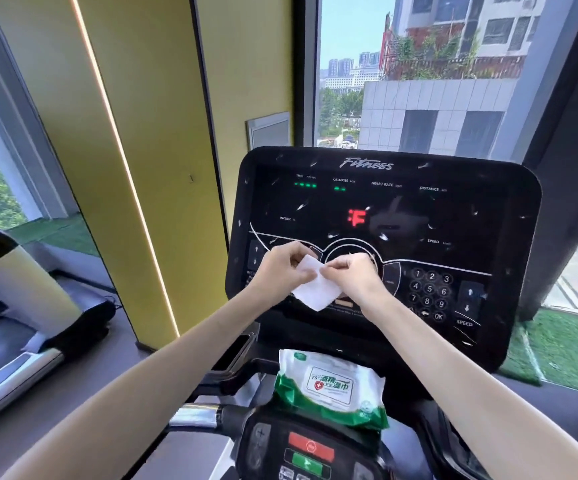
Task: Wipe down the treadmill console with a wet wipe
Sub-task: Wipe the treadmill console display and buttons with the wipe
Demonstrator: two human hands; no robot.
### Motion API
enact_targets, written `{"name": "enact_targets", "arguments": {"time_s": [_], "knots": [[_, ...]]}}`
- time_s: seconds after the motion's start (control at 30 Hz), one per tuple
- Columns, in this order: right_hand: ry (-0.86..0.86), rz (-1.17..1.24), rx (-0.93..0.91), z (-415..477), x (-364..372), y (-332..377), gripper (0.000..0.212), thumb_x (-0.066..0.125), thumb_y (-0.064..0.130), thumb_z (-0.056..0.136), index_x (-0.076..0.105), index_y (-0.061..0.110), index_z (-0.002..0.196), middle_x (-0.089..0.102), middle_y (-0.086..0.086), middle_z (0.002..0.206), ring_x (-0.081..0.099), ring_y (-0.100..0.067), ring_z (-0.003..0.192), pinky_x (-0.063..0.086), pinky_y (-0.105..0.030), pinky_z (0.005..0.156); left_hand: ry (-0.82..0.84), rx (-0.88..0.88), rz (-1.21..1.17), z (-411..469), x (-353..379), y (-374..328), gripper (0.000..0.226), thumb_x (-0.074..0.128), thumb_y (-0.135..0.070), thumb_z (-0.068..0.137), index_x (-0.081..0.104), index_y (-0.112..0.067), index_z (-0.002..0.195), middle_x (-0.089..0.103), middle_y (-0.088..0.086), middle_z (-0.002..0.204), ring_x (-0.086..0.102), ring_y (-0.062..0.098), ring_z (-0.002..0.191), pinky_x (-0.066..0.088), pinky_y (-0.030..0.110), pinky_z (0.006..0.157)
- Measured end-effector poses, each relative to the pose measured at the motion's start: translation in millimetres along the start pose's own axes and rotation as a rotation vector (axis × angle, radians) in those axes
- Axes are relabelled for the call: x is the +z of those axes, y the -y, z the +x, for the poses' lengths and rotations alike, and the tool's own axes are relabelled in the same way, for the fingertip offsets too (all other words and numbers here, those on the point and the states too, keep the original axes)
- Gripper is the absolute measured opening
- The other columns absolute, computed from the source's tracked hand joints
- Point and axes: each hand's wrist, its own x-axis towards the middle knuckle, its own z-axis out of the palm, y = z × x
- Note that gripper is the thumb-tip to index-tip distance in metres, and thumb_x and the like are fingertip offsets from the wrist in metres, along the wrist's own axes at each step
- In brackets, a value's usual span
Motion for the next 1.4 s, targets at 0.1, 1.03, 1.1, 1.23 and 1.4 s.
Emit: {"name": "enact_targets", "arguments": {"time_s": [0.1, 1.03, 1.1, 1.23, 1.4], "knots": [[0.031, 0.141, 0.096, 1, 4, 1, 0.011, 0.061, 0.006, 0.079, 0.071, 0.008, 0.075, 0.066, -0.01, 0.076, 0.065, -0.021, 0.07, 0.053, -0.028, 0.055, -0.058, 0.075, 0.06, -13, 9, 3, 0.022, 0.067, -0.004, 0.076, 0.065, -0.016, 0.095, 0.06, -0.009, 0.084, 0.053, 0.0, 0.073, 0.04, 0.007, 0.067], [-0.084, 0.567, 0.269, 71, 105, 75, 0.02, 0.046, -0.009, 0.089, 0.054, -0.004, 0.107, 0.062, -0.023, 0.088, 0.064, -0.027, 0.068, 0.057, -0.032, 0.064, -0.134, 0.565, 0.573, 49, -75, 96, 0.049, 0.069, 0.007, 0.068, 0.064, -0.013, 0.113, 0.057, 0.01, 0.096, 0.054, 0.028, 0.086, 0.048, 0.039, 0.071], [-0.102, 0.591, 0.278, 77, 111, 83, 0.027, 0.041, -0.014, 0.087, 0.054, -0.006, 0.109, 0.061, -0.021, 0.078, 0.065, -0.028, 0.064, 0.058, -0.033, 0.063, -0.119, 0.636, 0.613, 62, -88, 107, 0.044, 0.066, 0.009, 0.07, 0.065, -0.012, 0.109, 0.059, 0.008, 0.094, 0.055, 0.027, 0.084, 0.047, 0.037, 0.07], [-0.127, 0.519, 0.141, 81, 122, 89, 0.027, 0.037, -0.007, 0.091, 0.057, -0.001, 0.107, 0.066, -0.025, 0.094, 0.07, -0.029, 0.077, 0.059, -0.031, 0.067, -0.093, 0.173, 0.028, 88, -103, 111, 0.02, 0.055, -0.001, 0.085, 0.065, -0.011, 0.099, 0.06, 0.002, 0.092, 0.056, 0.018, 0.085, 0.044, 0.024, 0.074], [-0.386, -0.511, -0.305, 92, 122, 75, 0.032, 0.045, 0.002, 0.089, 0.065, 0.015, 0.11, 0.064, -0.004, 0.119, 0.062, -0.018, 0.104, 0.049, -0.031, 0.09, -0.229, 0.044, -0.218, 137, -126, 103, 0.011, 0.056, -0.014, 0.087, 0.064, -0.012, 0.093, 0.065, 0.002, 0.084, 0.059, 0.017, 0.08, 0.047, 0.027, 0.072]]}}
